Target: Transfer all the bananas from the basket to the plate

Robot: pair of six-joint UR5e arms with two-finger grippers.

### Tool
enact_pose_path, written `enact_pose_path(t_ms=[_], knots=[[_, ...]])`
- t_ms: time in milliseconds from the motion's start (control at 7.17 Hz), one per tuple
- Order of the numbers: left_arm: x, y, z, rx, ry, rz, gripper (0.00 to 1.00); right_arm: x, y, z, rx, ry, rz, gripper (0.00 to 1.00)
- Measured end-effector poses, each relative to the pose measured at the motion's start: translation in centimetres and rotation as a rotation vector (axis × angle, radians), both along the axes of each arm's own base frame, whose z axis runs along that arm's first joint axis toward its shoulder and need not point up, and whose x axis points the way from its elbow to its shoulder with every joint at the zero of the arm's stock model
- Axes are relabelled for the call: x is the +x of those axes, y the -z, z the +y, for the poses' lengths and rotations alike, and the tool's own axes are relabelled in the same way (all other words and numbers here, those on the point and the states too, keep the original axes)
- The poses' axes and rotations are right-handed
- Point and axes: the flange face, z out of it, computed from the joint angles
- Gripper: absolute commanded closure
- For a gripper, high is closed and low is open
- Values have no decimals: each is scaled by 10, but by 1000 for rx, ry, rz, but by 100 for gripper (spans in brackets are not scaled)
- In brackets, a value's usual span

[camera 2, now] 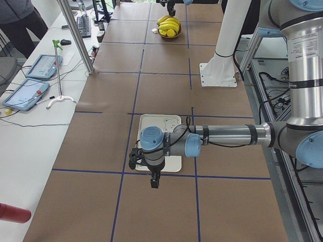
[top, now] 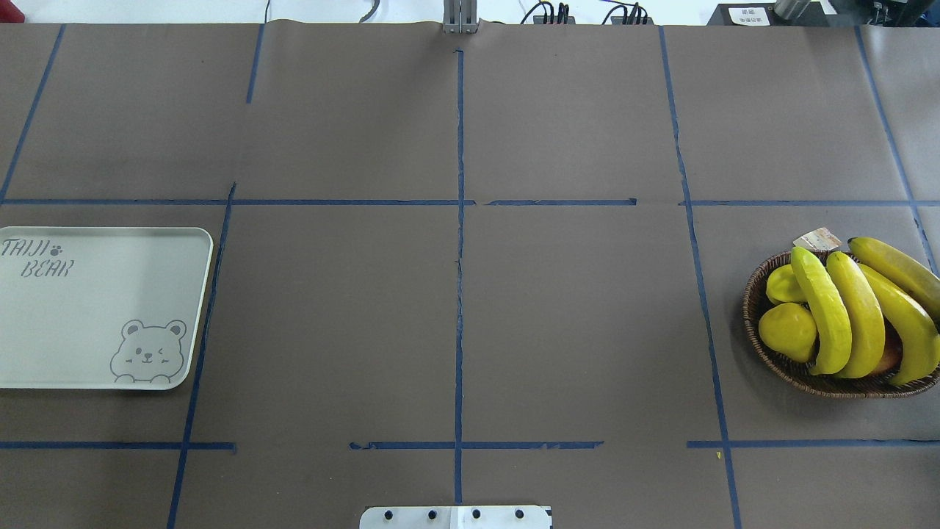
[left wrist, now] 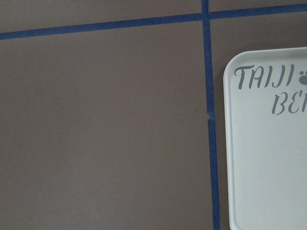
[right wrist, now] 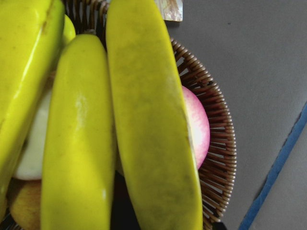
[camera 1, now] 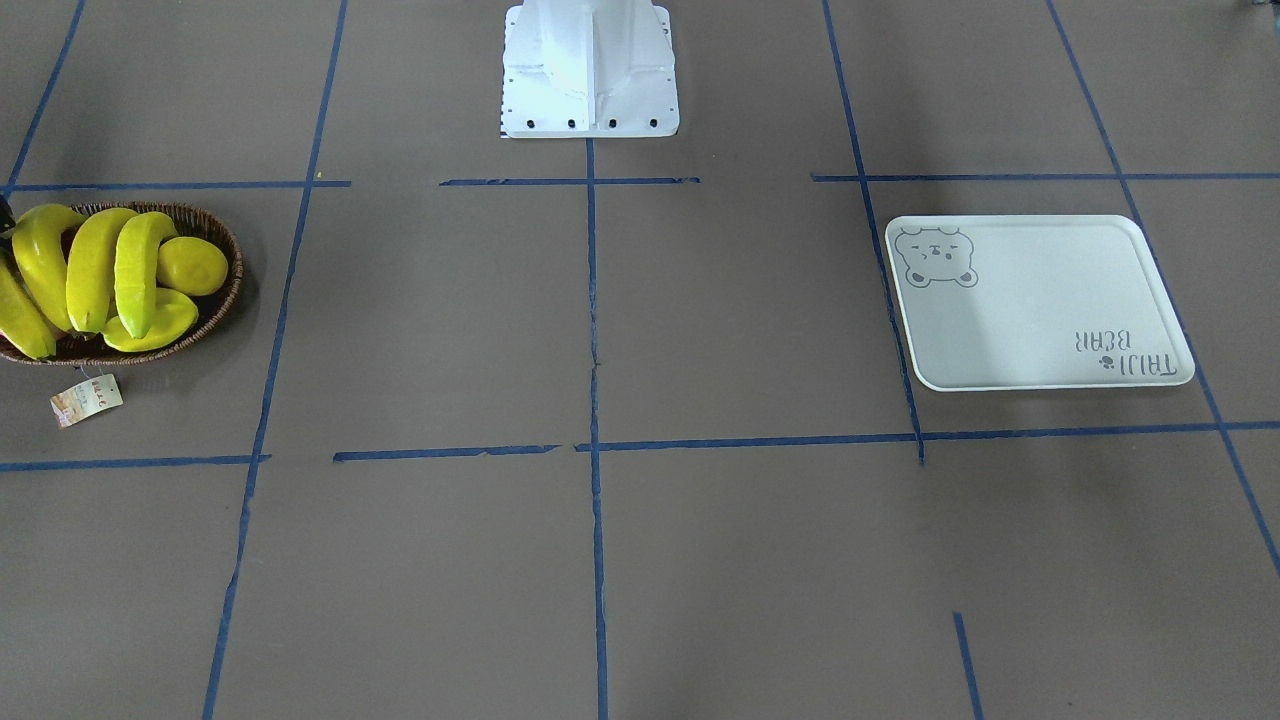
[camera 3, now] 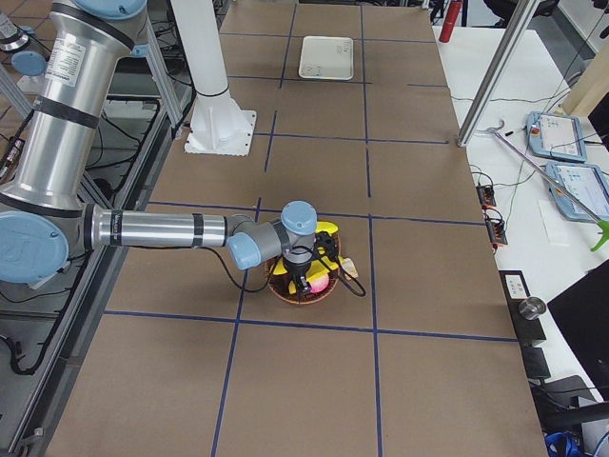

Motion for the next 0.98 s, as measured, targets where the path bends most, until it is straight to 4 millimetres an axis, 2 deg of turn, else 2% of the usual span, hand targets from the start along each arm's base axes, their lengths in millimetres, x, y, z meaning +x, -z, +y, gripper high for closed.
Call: enact_pose_path(t_ms=[279, 697, 837, 976], knots=[[0, 0, 0, 0, 1, 0, 0, -4, -1, -4, 3, 7, -1, 81], [0, 0, 0, -1, 2, 0, 0, -1, 2, -5, 15, 7, -10, 95], [0, 0, 0, -1, 2, 0, 0, 7, 5, -5, 17, -9, -15, 96], [0, 0, 0, -1, 1, 0, 0, 23, 10, -2, 15, -44, -25, 98]])
